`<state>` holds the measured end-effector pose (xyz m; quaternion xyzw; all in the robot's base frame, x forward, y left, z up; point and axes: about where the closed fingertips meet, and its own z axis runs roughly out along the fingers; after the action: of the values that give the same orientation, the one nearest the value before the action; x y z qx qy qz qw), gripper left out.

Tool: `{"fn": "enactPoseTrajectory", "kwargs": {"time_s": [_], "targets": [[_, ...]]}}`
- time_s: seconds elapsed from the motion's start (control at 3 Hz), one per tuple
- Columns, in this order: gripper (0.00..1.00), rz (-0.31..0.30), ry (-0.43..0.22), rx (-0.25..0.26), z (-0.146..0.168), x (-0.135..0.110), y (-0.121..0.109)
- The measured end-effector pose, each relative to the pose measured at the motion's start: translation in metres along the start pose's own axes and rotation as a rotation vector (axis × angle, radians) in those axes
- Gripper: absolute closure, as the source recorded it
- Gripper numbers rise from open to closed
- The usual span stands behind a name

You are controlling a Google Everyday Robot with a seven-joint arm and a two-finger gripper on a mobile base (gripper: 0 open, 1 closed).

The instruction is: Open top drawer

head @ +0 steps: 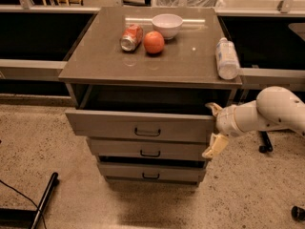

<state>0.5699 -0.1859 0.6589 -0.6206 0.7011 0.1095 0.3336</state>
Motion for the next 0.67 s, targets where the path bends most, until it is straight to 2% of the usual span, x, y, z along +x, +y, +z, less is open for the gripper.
{"fn": "enactPoseTrajectory", "kwargs": {"time_s": [0.33,0.67], "targets": [[0.0,-0.041,0.036,-0.042,0.0049,-0.0041,0.0036],[0.15,-0.101,0.135,-0.123,0.0076,-0.0093,0.0102]]}}
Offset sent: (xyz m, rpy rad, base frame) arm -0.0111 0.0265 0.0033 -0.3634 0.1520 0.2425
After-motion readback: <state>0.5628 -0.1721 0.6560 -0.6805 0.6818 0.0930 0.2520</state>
